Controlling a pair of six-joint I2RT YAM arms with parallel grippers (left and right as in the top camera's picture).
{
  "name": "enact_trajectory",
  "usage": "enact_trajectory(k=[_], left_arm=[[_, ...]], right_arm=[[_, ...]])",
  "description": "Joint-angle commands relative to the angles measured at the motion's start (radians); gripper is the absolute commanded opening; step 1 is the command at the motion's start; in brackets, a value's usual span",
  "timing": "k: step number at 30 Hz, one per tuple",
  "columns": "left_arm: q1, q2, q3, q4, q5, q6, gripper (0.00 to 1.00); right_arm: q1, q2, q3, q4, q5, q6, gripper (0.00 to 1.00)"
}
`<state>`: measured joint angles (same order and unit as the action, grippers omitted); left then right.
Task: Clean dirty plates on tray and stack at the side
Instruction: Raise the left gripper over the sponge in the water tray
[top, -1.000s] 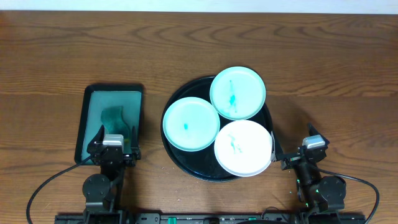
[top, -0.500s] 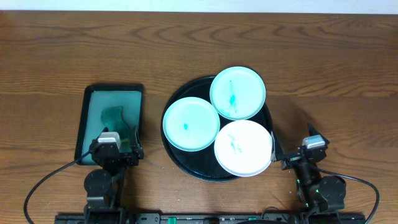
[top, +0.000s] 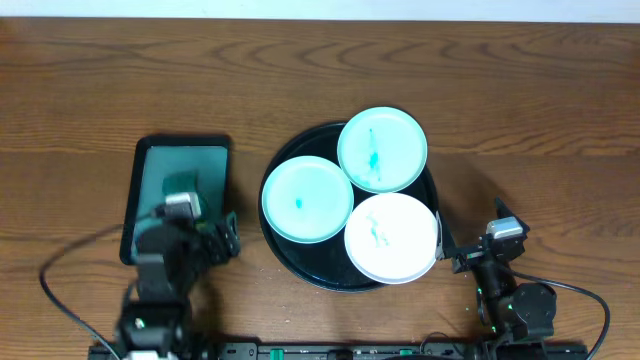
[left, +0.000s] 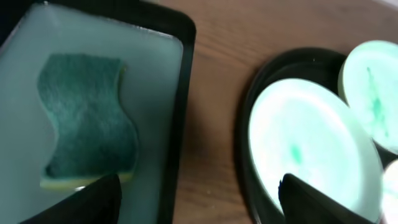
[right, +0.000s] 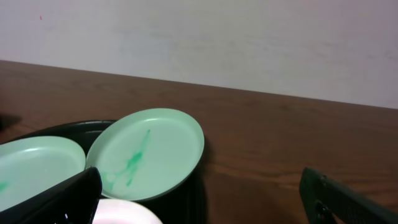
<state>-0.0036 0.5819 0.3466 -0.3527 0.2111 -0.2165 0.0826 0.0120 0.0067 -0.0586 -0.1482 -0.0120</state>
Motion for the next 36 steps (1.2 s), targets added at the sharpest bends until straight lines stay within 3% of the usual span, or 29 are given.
enact_trajectory(k=[1, 8, 12, 19, 36], left_arm=[[0.005, 0.177, 0.242, -0.099, 0.005, 0.013, 0.81], [0.005, 0.595, 0.713, -0.577, -0.072, 0.051, 0.81], [0.004, 0.728, 0.806, -0.705, -0.073, 0.051, 0.81], [0.005, 0.81, 0.806, -0.723, -0.07, 0.047, 0.81], [0.005, 0.816, 0.805, -0.723, -0.07, 0.047, 0.81]], right_arm=[[0.011, -0.005, -0.002, -0.003, 0.002, -0.012, 0.99], [0.011, -0.005, -0.002, -0.004, 0.002, -0.012, 0.99], [0.011, -0.005, -0.002, -0.004, 0.001, -0.012, 0.99], [0.011, -0.005, -0.002, -0.003, 0.002, -0.012, 0.99], [0.01, -0.005, -0.001, 0.022, 0.029, -0.029, 0.99]])
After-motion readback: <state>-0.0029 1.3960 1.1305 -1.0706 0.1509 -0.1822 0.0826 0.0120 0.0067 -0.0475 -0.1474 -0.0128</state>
